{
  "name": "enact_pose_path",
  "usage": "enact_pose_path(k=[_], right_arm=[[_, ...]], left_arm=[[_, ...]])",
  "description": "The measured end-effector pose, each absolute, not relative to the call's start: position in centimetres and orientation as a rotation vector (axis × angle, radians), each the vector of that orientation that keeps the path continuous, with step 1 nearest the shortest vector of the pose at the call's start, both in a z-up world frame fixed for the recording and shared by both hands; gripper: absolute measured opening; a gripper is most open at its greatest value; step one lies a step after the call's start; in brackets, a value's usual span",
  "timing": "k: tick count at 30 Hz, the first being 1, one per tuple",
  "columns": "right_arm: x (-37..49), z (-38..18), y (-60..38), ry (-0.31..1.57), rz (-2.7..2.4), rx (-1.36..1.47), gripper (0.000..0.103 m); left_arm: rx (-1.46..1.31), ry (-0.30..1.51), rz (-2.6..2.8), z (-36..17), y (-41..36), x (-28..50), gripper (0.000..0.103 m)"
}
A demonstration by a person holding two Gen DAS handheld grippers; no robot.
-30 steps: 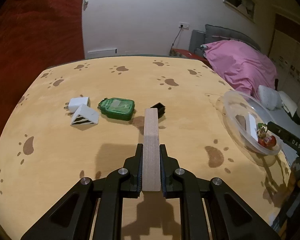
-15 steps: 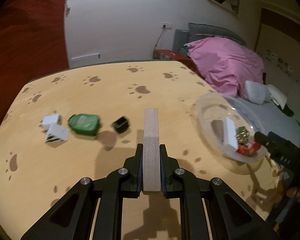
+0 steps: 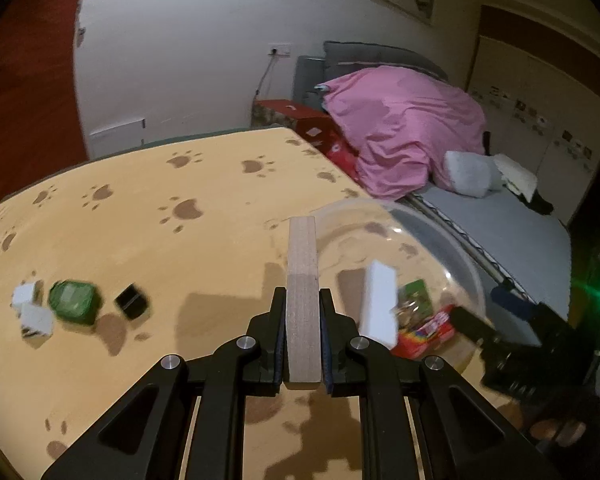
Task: Organize rigid objects
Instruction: 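Lower the wooden stick into the clear bowl and open the left tool, then withdraw the left tool toward the white triangular block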
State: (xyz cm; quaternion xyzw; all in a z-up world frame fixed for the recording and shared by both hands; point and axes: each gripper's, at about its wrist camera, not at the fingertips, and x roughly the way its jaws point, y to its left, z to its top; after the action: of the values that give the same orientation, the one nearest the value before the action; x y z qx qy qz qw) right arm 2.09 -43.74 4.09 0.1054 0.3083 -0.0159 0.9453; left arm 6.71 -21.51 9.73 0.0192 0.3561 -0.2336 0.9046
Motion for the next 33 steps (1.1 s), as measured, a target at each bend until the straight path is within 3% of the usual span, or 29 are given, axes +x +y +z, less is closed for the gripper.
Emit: enact_pose_path(k=[14,15,16,18,24,33], right_arm=[[2.4,3.4,-44.6,0.635,-0.029,0.252,0.096],[2.4,3.4,-44.5,0.635,-0.029,0.253,0.096],[2.3,3.5,-44.6,0.634,-0.028,0.254,0.096],[2.3,3.5,-44.6,0.632,-0.027,0.256,0.096],[2.2,3.5,-44.6,0.635,-0.024,0.255,0.097],[2.3,3.8,-44.3,0.638,-0.039,0.244,0.101]], left_arm=[[0.056,0.760,-0.578,8.5,-27.2,9.2,0.017],[0.055,0.765,-0.579,8.3,-27.2,9.4,0.028],[0.051,0.768,-0.574,8.2,-27.3,9.5,0.045],[0.043,0.745,-0.554,8.3,-27.0,9.3,0.062],[0.058,0.728,-0.517,8.5,-26.2,9.3,0.062],[0.126,0.704,-0.443,8.4,-25.5,8.7,0.081]])
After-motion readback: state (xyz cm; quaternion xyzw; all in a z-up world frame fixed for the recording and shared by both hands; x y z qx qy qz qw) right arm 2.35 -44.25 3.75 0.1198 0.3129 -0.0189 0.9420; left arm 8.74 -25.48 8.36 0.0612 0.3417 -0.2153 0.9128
